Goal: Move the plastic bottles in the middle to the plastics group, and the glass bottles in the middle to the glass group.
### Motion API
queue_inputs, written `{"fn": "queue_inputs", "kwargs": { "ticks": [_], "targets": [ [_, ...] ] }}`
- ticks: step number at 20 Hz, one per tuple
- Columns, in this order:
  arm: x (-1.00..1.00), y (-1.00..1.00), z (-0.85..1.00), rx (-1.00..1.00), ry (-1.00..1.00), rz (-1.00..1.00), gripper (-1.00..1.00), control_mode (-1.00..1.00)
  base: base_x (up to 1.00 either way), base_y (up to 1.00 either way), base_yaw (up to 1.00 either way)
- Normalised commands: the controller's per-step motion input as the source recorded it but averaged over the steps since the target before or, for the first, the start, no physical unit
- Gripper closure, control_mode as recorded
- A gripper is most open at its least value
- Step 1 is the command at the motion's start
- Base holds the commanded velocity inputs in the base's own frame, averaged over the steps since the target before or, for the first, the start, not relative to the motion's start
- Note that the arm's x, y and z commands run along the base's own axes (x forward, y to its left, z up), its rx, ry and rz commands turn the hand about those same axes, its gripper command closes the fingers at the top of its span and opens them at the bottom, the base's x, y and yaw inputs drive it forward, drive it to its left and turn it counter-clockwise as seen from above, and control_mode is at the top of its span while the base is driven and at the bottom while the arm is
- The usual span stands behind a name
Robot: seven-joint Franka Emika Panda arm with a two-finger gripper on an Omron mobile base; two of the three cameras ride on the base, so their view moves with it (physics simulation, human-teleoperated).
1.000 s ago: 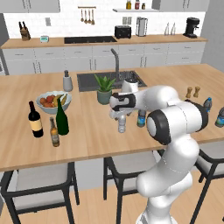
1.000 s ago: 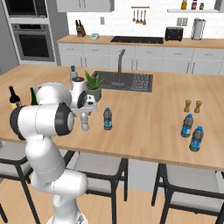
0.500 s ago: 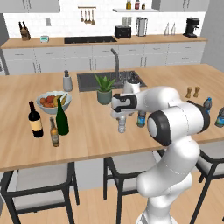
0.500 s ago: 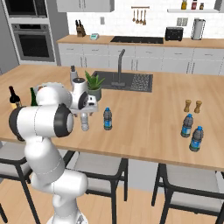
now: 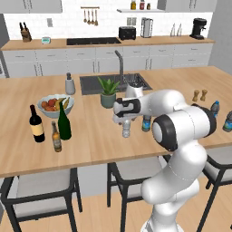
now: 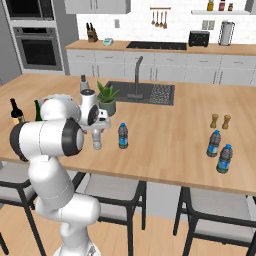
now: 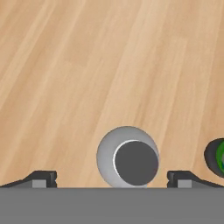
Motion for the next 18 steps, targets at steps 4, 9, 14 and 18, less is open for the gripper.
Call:
{"fn": "queue_inputs", "kwargs": {
  "ticks": [4, 9, 14, 18],
  "targets": [
    [0.00, -0.08, 0.00, 0.00, 0.00, -0.04, -1.00, -1.00, 0.00, 0.00, 0.00],
    [0.00, 0.00, 0.00, 0.00, 0.00, -0.02, -1.00, -1.00, 0.00, 0.00, 0.00],
    [0.04, 0.04, -0.14, 0.00, 0.00, 0.00, -1.00, -1.00, 0.00, 0.00, 0.00],
    [0.06, 0.00, -0.24, 0.00, -0.01, 0.00, -1.00, -1.00, 0.00, 0.00, 0.00]
  ]
}}
